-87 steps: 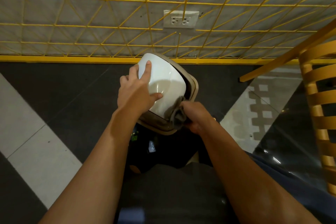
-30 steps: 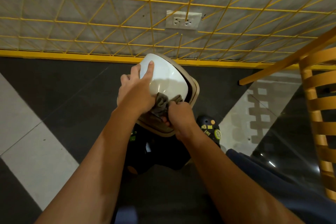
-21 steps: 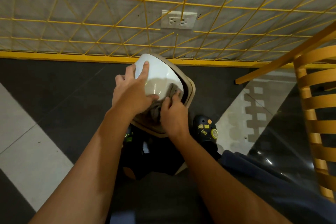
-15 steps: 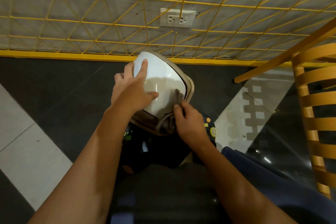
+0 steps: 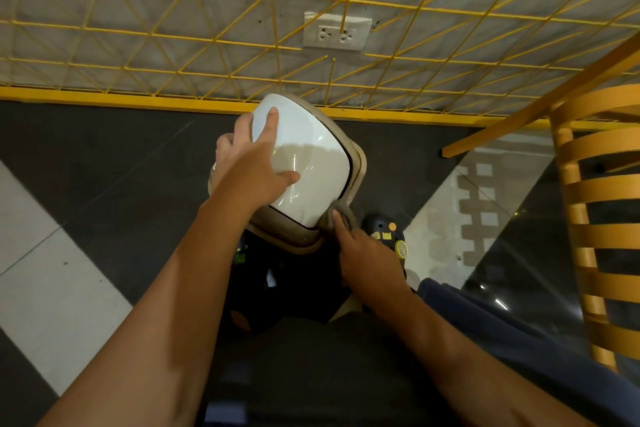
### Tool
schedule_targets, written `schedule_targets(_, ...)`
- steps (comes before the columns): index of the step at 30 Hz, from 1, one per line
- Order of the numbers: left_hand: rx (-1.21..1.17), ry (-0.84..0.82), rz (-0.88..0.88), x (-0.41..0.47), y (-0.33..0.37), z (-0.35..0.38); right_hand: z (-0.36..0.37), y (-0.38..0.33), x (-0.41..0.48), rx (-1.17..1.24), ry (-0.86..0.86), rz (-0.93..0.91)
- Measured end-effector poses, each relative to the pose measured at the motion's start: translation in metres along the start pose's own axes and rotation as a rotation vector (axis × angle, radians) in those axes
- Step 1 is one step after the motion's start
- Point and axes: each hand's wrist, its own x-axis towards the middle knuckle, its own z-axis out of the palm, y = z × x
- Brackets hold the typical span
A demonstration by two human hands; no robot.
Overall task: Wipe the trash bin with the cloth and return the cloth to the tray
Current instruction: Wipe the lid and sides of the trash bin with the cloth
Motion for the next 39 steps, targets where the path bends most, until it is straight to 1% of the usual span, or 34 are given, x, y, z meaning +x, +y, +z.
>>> schedule_targets(3, -0.008, -0.008, -0.006, 0.001, 0.0, 0.001, -0.002, 0.006, 0.006, -0.033, 0.043, -0.036)
schedule_targets(5, -0.006, -0.011, -0.004, 0.001, -0.001, 0.001, -0.015, 0.013, 0.019, -0.081, 0.058, 0.019)
schedule_targets(7, -0.003, -0.013, -0.001, 0.001, -0.001, 0.001, -0.026, 0.016, 0.025, -0.113, 0.015, 0.073)
schedule_targets(8, -0.003, -0.012, -0.003, 0.001, -0.001, 0.002, -0.026, 0.015, 0.023, -0.13, 0.012, 0.068)
schedule_targets(10, -0.007, -0.01, -0.014, 0.001, -0.001, 0.002, -0.018, 0.01, 0.013, -0.136, 0.016, 0.007)
schedule_targets(12, -0.012, -0.012, -0.026, 0.002, 0.0, 0.002, -0.005, 0.003, 0.001, -0.103, -0.022, -0.069)
schedule_targets(14, -0.014, -0.012, -0.024, 0.002, 0.0, 0.002, -0.002, 0.003, 0.0, -0.112, -0.026, -0.109)
schedule_targets(16, -0.015, -0.009, -0.014, 0.002, -0.001, 0.003, -0.011, 0.011, 0.012, -0.142, 0.024, -0.063)
schedule_targets(19, -0.022, -0.008, -0.009, 0.002, -0.002, 0.002, -0.023, 0.021, 0.024, -0.16, 0.013, 0.04)
schedule_targets(22, -0.02, -0.011, -0.007, 0.002, -0.002, 0.0, -0.014, 0.011, 0.013, -0.156, -0.001, -0.023)
schedule_targets(24, -0.006, -0.017, -0.003, 0.002, -0.001, -0.002, -0.01, 0.005, 0.004, -0.079, -0.05, -0.073)
schedule_targets(25, 0.018, -0.021, 0.003, 0.002, -0.001, -0.003, -0.012, 0.005, 0.003, 0.008, -0.074, -0.085)
schedule_targets(27, 0.095, -0.014, 0.013, 0.001, 0.0, -0.004, -0.023, 0.01, 0.004, 0.295, -0.095, -0.055)
schedule_targets(28, 0.129, 0.004, 0.015, 0.0, 0.002, -0.004, -0.029, 0.013, 0.005, 0.45, -0.064, -0.009)
schedule_targets(30, 0.167, 0.069, 0.046, -0.001, 0.011, -0.002, -0.038, 0.022, 0.006, 0.706, 0.021, 0.142)
schedule_targets(31, 0.179, 0.103, 0.083, -0.001, 0.018, 0.0, -0.04, 0.026, 0.007, 0.782, 0.067, 0.214)
schedule_targets(32, 0.19, 0.126, 0.129, 0.0, 0.027, 0.003, -0.041, 0.028, 0.007, 0.804, 0.104, 0.261)
schedule_targets(33, 0.199, 0.139, 0.177, 0.001, 0.035, 0.007, -0.042, 0.03, 0.007, 0.753, 0.126, 0.281)
schedule_targets(34, 0.209, 0.146, 0.216, 0.003, 0.043, 0.011, -0.042, 0.03, 0.007, 0.64, 0.137, 0.263)
schedule_targets(36, 0.232, 0.16, 0.241, 0.01, 0.049, 0.019, -0.04, 0.026, 0.008, 0.411, 0.12, 0.18)
schedule_targets(37, 0.243, 0.168, 0.232, 0.014, 0.048, 0.022, -0.037, 0.023, 0.011, 0.353, 0.086, 0.152)
schedule_targets(39, 0.256, 0.175, 0.216, 0.019, 0.043, 0.027, -0.031, 0.017, 0.017, 0.316, -0.001, 0.14)
